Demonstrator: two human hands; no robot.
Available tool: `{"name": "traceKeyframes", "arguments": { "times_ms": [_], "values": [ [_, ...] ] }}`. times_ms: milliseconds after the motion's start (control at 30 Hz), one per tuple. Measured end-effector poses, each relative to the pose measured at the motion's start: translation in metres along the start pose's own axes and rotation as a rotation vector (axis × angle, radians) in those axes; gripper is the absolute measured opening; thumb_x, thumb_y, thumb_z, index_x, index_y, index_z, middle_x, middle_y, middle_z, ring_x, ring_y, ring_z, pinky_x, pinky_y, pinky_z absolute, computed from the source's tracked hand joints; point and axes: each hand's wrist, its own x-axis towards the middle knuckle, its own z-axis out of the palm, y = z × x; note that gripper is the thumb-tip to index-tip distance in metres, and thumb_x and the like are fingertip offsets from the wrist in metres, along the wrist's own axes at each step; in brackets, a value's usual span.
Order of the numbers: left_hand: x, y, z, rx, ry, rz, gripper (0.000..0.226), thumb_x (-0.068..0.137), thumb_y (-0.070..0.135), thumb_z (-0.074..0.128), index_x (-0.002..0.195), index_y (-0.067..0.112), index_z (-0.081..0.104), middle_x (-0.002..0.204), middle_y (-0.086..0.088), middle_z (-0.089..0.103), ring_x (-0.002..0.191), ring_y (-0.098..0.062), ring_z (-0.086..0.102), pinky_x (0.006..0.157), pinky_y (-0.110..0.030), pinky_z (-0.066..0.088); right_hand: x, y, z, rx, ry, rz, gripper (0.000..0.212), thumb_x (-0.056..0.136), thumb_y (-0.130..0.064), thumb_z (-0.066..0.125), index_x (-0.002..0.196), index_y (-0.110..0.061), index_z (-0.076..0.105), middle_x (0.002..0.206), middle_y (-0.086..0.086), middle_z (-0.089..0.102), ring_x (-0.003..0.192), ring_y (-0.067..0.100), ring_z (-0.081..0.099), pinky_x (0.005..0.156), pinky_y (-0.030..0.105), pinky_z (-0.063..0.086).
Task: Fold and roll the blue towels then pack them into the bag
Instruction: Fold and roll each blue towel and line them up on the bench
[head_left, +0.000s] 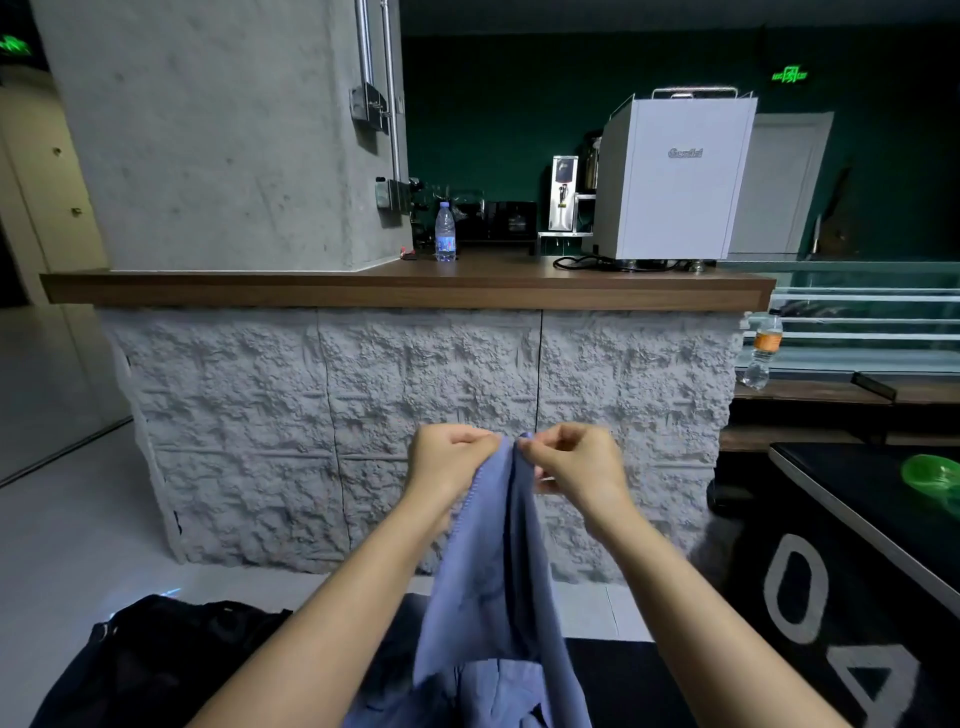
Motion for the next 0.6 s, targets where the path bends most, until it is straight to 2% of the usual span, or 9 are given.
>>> {"name": "traceKeyframes", "arguments": {
  "times_ms": [133,200,300,367,400,467,533,600],
  "values": [
    [-0.003,0.003,0.007,0.014,-0.022,0.021,0.008,0.080,0.018,0.071,0.083,0.012,0.076,0.079,-0.002,0.074,0.079,-0.015,0.070,0.073,-0.031,0.055,-0.004,-0.002,0.003,0.017,0.008,-0.005,0.018,0.081,-0.007,0.072,0.066,-0.007,0.063,0.056,0.005,0.061,0.045,0.012,0.057,0.056,0.032,0.058],
    [-0.004,0.003,0.006,0.019,-0.049,0.049,0.012,0.080,0.025,0.071,0.081,0.014,0.076,0.077,-0.002,0.074,0.080,-0.017,0.071,0.075,-0.034,0.058,-0.006,-0.004,0.002,0.117,-0.031,0.014,0.013,0.086,-0.006,0.067,0.073,-0.002,0.066,0.059,0.008,0.064,0.051,0.016,0.062,0.061,0.030,0.060],
    [-0.007,0.002,0.004,-0.024,-0.155,0.078,0.020,0.076,0.021,0.077,0.090,0.008,0.072,0.084,-0.008,0.074,0.081,-0.016,0.070,0.075,-0.028,0.056,-0.007,-0.007,-0.004,0.277,-0.141,0.055,0.019,0.094,-0.004,0.054,0.081,0.003,0.065,0.063,0.011,0.064,0.055,0.015,0.065,0.059,0.022,0.058],
    [-0.008,0.000,0.004,0.002,-0.205,0.101,0.027,0.076,0.011,0.077,0.099,0.001,0.068,0.091,-0.011,0.072,0.082,-0.014,0.068,0.077,-0.021,0.054,-0.007,-0.007,-0.010,0.267,-0.229,0.043,0.018,0.096,-0.008,0.052,0.087,-0.001,0.067,0.068,0.010,0.066,0.061,0.017,0.067,0.060,0.023,0.058],
    [-0.008,0.000,0.004,0.003,-0.220,0.114,0.025,0.078,0.006,0.074,0.101,-0.002,0.067,0.091,-0.010,0.071,0.080,-0.012,0.066,0.074,-0.016,0.053,-0.006,-0.006,-0.013,0.219,-0.242,0.012,0.015,0.095,-0.011,0.055,0.090,-0.004,0.067,0.070,0.008,0.067,0.063,0.018,0.067,0.059,0.024,0.057],
    [-0.008,0.002,0.002,-0.006,-0.246,0.117,0.018,0.082,0.002,0.067,0.100,0.002,0.067,0.088,-0.004,0.069,0.078,-0.006,0.063,0.070,-0.009,0.049,0.003,0.001,-0.023,-0.023,-0.156,-0.149,0.010,0.087,-0.017,0.067,0.096,-0.013,0.067,0.078,0.000,0.066,0.070,0.014,0.062,0.064,0.025,0.054],
    [-0.004,0.003,-0.004,-0.015,-0.313,0.100,0.014,0.086,0.005,0.064,0.096,0.013,0.068,0.089,0.001,0.069,0.083,-0.004,0.063,0.073,-0.011,0.047,0.016,0.012,-0.039,-0.331,-0.153,-0.301,0.042,0.075,-0.029,0.078,0.113,-0.026,0.061,0.105,-0.009,0.060,0.095,0.008,0.053,0.085,0.025,0.045],
    [0.000,0.002,-0.011,-0.035,-0.398,0.075,0.014,0.088,0.007,0.062,0.094,0.019,0.067,0.090,0.005,0.069,0.086,-0.004,0.062,0.076,-0.015,0.045,0.024,0.020,-0.054,-0.473,-0.363,-0.274,0.075,0.068,-0.038,0.082,0.134,-0.034,0.045,0.132,-0.018,0.045,0.124,0.003,0.037,0.105,0.025,0.029]
  ]
}}
